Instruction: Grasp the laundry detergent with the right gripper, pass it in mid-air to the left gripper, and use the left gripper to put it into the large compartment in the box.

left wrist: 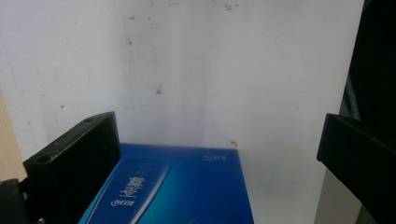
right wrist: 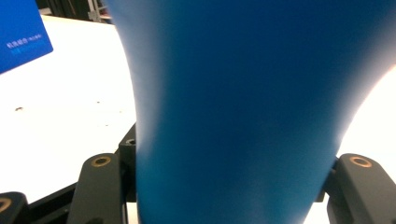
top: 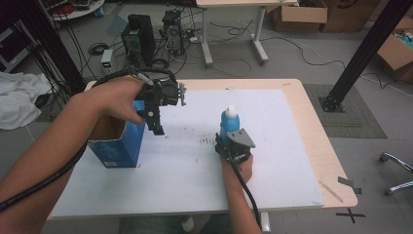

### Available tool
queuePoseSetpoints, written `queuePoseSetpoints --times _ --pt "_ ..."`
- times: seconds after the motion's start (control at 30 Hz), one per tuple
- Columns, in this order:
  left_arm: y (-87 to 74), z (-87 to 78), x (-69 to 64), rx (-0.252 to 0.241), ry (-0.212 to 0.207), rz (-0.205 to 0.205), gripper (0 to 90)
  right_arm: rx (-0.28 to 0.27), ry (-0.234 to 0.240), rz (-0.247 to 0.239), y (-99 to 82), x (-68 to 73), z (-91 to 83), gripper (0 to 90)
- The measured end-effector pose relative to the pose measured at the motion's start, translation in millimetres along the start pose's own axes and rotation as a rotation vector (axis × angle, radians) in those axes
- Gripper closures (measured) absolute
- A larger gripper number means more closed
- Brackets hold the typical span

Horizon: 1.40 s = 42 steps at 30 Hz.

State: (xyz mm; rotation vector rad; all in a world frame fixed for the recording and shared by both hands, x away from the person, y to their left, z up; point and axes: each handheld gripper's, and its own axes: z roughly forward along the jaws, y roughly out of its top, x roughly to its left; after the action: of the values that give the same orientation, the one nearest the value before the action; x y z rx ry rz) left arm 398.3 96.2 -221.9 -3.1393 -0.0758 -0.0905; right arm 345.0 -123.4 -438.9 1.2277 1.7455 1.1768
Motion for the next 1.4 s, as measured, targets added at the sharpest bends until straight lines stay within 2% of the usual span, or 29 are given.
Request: queuePoseSetpoints --times 0.2,0.47,0.6,0.87,1.13,1.27,1.4 --pt "0.1 0.6 -0.9 -0.002 -0.001 0.001 0.1 -0.001 -0.005 -0.004 0.5 0.9 -1.8 42.9" --pt "0.5 -1.0 -2.3 -0.007 0.001 0.005 0.1 0.000 0.012 -0.005 0.8 -0.3 -3.1 45.0" --pt "0.4 -0.9 -1.6 -0.004 -0.001 0.006 0.1 -0.005 0.044 0.004 1.7 -5.2 -4.2 45.1" --pt "4.3 -1.5 -0.7 -0.010 -0.001 0.015 0.1 -0.034 0.194 -0.063 22.1 -23.4 -14.7 45.0" --pt "8.9 -5.1 -1.9 -0.014 -0.002 0.029 0.1 -0.048 0.355 -0.067 43.6 -44.9 -23.7 45.0" --pt "10.4 -7.4 -2.3 -0.019 -0.006 0.033 0.1 -0.070 0.471 -0.101 52.6 -55.7 -27.3 45.0" --pt "12.8 -9.5 -3.0 -0.016 -0.005 0.035 0.1 -0.071 0.595 -0.150 59.8 -59.5 -27.7 44.7"
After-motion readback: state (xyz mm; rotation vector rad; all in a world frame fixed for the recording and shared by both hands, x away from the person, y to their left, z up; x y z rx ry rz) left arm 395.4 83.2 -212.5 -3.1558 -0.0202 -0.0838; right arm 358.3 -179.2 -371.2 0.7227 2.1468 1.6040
